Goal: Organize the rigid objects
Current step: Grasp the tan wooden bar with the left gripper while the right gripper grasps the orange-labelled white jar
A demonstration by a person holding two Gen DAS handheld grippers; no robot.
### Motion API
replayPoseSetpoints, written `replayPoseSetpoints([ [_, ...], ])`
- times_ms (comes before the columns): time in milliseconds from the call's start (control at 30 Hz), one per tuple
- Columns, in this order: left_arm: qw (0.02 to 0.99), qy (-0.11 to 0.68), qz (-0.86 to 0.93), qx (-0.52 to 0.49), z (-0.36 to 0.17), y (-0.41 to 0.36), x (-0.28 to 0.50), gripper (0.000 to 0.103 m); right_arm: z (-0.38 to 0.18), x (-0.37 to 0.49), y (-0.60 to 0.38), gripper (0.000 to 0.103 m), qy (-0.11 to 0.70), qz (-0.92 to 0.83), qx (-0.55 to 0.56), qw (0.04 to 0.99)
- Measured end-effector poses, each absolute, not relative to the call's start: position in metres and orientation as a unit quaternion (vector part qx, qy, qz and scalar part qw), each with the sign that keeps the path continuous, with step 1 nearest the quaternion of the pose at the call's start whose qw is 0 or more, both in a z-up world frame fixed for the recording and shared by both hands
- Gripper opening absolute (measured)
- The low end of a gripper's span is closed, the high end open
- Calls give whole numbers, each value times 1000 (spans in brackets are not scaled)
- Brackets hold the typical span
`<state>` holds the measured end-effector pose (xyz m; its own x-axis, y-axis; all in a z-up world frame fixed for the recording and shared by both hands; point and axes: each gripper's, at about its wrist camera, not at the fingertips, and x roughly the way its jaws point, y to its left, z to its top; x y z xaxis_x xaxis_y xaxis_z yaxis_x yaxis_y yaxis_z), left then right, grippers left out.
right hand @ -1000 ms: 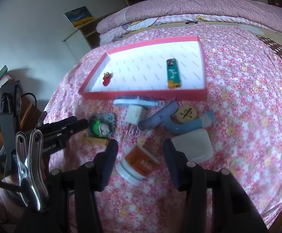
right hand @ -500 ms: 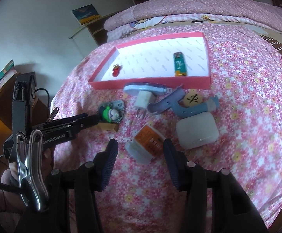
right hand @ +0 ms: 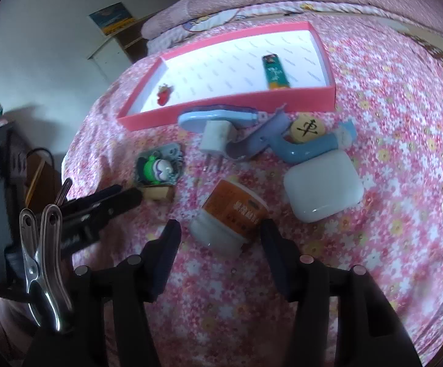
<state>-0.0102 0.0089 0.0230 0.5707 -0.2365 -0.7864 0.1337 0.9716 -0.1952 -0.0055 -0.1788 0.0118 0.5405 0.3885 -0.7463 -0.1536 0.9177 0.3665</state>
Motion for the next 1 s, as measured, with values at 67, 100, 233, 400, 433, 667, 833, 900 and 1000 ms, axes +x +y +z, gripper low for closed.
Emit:
replayPoseSetpoints([
  [67,884,452,-105,-57,23,7,-11,52,9,-3,-182,56,457,154,141,865],
  [100,884,452,-104,-58,23,7,-12,54,7,-1,-183,56,458,154,147,863],
  [233,883,453,-105,-56,24,2,-13,63,4,2,-182,54,451,160,144,866],
  [400,883,456,-101,-56,22,-1,-14,69,5,-5,-177,52,438,153,107,879],
  [433,882,457,-100,-56,22,-2,-13,70,6,-7,-177,52,437,153,103,880],
  [667,881,462,-89,-56,17,-12,-7,83,3,-12,-185,52,434,162,110,879],
  [833,887,455,-72,-36,13,-20,-4,84,2,-14,-191,52,432,169,120,878],
  [900,890,450,-66,-32,12,-22,-4,84,2,-15,-193,52,430,170,121,878],
  [1000,894,443,-58,-17,11,-26,-4,84,1,-15,-194,52,428,173,123,878],
])
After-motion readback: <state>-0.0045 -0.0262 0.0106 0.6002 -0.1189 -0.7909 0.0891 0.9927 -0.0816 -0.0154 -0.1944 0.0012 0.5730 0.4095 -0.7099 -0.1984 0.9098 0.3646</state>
